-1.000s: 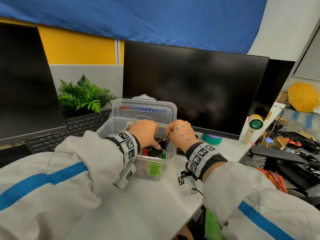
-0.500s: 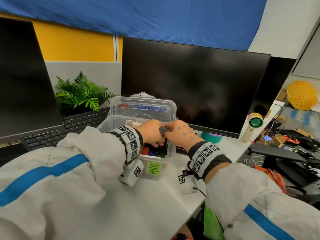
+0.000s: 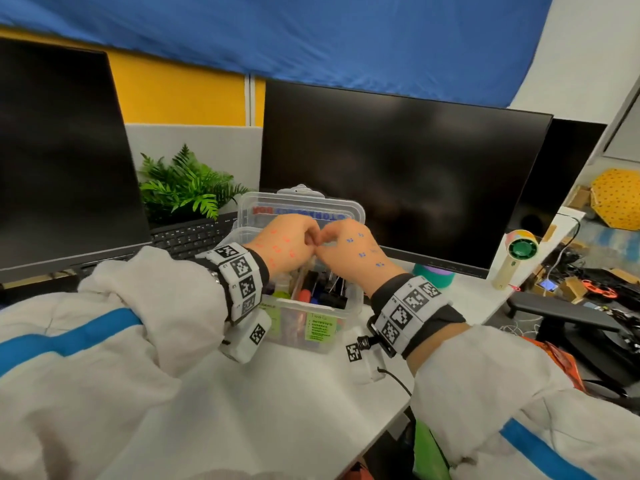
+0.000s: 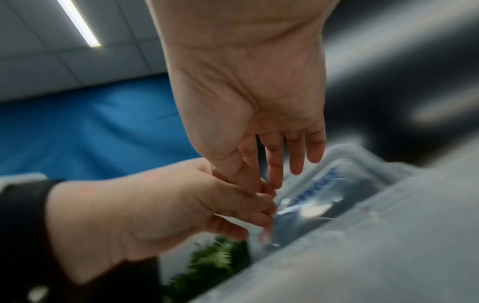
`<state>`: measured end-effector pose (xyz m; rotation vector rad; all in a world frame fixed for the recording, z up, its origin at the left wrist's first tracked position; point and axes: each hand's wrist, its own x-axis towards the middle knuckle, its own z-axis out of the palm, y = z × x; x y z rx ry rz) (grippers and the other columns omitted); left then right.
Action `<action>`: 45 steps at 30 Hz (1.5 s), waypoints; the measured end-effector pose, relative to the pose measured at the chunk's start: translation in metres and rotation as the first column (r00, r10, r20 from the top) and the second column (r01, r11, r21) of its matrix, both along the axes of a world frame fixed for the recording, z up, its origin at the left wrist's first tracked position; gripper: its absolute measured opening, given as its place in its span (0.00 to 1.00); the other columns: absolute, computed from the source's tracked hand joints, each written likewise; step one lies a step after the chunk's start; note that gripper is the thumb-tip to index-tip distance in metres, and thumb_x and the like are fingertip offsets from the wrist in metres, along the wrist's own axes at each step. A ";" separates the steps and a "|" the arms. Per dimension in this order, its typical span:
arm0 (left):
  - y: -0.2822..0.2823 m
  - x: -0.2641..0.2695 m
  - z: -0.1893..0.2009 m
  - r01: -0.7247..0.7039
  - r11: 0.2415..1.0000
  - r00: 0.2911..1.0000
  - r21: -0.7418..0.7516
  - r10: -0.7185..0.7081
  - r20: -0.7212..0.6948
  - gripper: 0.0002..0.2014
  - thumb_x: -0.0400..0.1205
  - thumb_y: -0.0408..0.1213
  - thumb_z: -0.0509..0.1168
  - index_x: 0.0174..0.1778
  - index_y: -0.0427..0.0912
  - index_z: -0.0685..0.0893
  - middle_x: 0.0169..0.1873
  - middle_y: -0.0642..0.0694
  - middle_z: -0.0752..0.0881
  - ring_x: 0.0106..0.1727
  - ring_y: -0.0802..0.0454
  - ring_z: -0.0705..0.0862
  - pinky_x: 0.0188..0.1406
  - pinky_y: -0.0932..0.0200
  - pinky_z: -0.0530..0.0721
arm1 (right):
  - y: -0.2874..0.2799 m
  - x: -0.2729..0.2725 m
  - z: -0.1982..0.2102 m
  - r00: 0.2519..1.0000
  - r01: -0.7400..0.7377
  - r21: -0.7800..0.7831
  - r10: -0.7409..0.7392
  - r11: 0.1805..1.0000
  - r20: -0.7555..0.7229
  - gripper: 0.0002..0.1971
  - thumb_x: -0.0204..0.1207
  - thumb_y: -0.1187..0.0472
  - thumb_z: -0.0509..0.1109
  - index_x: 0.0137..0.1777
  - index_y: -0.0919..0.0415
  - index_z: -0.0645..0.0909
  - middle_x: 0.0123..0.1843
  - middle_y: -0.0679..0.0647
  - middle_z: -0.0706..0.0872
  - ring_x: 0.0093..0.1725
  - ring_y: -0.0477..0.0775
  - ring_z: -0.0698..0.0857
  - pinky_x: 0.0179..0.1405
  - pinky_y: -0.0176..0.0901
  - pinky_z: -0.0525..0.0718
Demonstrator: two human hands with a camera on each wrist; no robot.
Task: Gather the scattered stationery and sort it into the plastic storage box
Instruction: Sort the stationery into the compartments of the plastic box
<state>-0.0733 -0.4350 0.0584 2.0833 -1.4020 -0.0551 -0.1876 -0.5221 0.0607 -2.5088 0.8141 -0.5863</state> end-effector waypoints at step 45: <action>0.395 0.219 -0.097 -0.650 0.599 0.683 0.467 0.730 0.014 0.15 0.83 0.47 0.60 0.64 0.56 0.84 0.67 0.44 0.82 0.73 0.38 0.73 0.72 0.50 0.72 | 0.318 0.309 -0.114 0.731 -0.601 0.175 0.625 0.780 -0.275 0.29 0.64 0.44 0.82 0.59 0.55 0.75 0.56 0.54 0.80 0.58 0.58 0.78 0.48 0.46 0.79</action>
